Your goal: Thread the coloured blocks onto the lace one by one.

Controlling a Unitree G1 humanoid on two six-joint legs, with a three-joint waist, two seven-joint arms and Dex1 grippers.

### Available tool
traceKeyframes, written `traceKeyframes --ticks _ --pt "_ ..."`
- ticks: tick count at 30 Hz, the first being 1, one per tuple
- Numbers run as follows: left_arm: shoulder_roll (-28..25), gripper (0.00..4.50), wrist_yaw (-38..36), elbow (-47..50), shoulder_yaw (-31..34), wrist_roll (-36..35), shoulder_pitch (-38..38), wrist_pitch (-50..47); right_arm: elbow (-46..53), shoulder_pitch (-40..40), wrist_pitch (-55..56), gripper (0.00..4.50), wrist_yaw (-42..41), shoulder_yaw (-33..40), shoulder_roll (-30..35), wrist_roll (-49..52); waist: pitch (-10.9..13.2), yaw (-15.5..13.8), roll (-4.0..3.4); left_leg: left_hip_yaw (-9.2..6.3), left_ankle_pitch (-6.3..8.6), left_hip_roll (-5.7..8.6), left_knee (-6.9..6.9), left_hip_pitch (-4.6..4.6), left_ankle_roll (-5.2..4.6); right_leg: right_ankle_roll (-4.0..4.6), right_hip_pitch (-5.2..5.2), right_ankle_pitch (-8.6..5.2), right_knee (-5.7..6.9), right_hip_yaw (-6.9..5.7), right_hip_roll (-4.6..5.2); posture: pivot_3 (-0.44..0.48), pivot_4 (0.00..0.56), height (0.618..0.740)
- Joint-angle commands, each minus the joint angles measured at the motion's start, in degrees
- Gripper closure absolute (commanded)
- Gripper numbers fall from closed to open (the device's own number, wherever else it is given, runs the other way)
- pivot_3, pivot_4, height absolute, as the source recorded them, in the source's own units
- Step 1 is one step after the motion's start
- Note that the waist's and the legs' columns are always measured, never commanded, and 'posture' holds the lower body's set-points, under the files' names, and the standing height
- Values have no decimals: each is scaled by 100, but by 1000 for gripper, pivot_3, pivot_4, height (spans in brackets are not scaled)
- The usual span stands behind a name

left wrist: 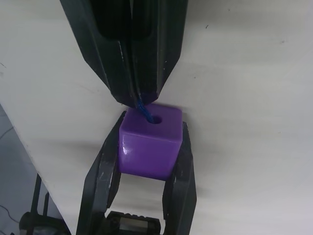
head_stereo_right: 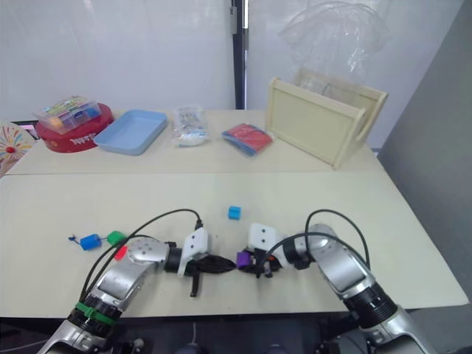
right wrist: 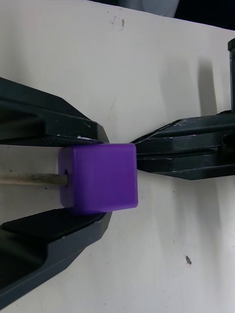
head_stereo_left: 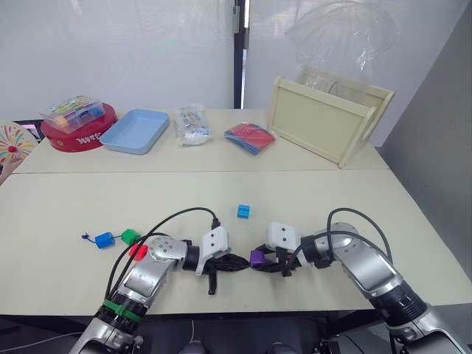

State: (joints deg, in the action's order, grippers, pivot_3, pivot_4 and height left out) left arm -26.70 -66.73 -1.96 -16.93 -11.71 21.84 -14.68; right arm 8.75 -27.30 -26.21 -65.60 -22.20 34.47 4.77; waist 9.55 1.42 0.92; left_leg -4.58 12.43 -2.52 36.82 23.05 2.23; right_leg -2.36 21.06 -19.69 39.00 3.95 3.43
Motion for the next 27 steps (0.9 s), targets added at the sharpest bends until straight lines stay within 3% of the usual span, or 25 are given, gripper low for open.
traceKeyframes --ticks 1,7,9,15,22,23,27 --pt "-158 3654 -164 405 309 -463 125 -347 154 83 -199 1989 64 0 -28 92 0 -2 0 0 0 0 0 1 0 0 1 0 0 0 0 0 150 740" --pt "-366 1686 -365 591 151 -524 268 -547 651 198 -660 0 428 568 162 287 1 -23 1 0 0 1 0 11 0 0 8 0 -1 0 1 0 150 740" --pt "-223 1040 -328 511 -11 -444 339 -546 1040 433 -915 0 622 903 285 392 1 -73 1 0 0 2 0 15 0 0 10 0 -4 0 2 0 150 740" --pt "401 1040 -74 -198 -453 -42 622 -149 2260 1500 -1585 0 1256 1800 511 742 2 -106 2 -1 0 4 1 21 0 0 9 0 -10 -1 2 0 150 740" --pt "685 1040 -98 -867 -581 207 786 269 3000 2384 -1858 0 1781 2167 514 976 2 -23 2 -1 0 2 -2 13 -1 0 10 0 -2 3 -2 0 150 740" --pt "696 1571 -124 -901 -567 192 794 295 3051 2415 -1889 0 1825 2167 512 1000 2 -23 3 0 0 3 -1 13 -1 0 9 0 -2 3 -1 0 150 740" --pt "740 2773 -218 -969 -529 130 846 357 3088 2390 -1931 0 1992 2052 504 1058 2 -36 2 -1 0 3 -1 13 -1 0 9 0 -2 2 -2 0 150 740"
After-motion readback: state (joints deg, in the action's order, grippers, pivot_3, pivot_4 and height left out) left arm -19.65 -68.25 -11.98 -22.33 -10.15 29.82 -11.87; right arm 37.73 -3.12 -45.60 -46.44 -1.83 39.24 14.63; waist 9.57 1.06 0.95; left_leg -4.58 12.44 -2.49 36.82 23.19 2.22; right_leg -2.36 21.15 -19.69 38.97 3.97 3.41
